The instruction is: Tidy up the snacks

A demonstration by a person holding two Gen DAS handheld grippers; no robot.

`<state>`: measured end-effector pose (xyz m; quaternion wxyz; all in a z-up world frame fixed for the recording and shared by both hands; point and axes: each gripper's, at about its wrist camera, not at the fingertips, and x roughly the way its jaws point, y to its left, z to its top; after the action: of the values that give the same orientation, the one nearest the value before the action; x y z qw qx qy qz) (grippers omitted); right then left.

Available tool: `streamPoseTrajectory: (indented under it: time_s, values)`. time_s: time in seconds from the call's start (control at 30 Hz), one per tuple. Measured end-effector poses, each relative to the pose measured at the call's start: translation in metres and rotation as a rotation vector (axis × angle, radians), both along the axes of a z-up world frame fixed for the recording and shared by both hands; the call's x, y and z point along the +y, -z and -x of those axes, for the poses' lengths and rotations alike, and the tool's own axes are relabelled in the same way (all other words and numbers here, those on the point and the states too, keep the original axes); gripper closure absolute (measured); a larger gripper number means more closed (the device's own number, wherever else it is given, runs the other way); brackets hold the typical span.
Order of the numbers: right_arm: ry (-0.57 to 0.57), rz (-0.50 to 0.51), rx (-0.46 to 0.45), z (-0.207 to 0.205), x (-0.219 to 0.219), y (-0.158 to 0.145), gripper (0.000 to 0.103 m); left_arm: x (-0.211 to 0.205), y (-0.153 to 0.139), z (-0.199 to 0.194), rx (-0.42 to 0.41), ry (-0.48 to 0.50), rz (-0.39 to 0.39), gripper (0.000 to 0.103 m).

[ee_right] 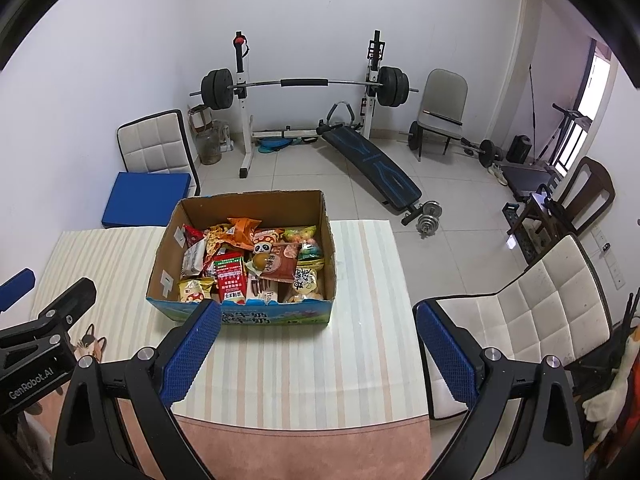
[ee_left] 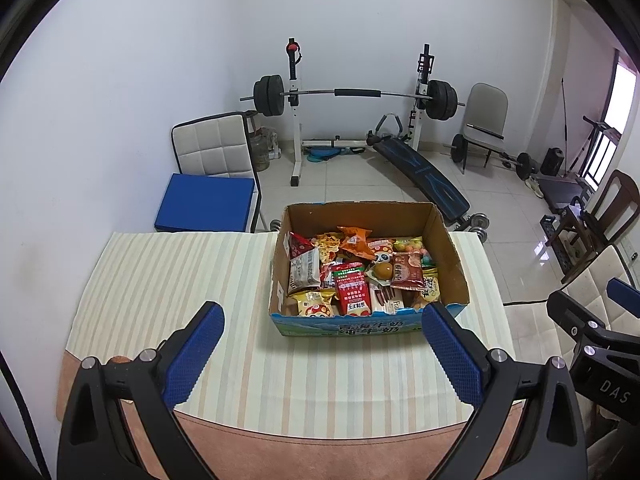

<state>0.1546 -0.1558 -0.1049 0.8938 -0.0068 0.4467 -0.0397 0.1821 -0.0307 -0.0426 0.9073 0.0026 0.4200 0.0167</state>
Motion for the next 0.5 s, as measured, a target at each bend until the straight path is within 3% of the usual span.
streamPoseTrajectory:
  time_s: [0.5]
  values:
    - [-0.003, 0.002, -0.008, -0.0006, -0.0008, -0.0077, 0.003, -0.0001, -0.0055, 0.0015, -0.007, 0.008, 0.001, 0.002]
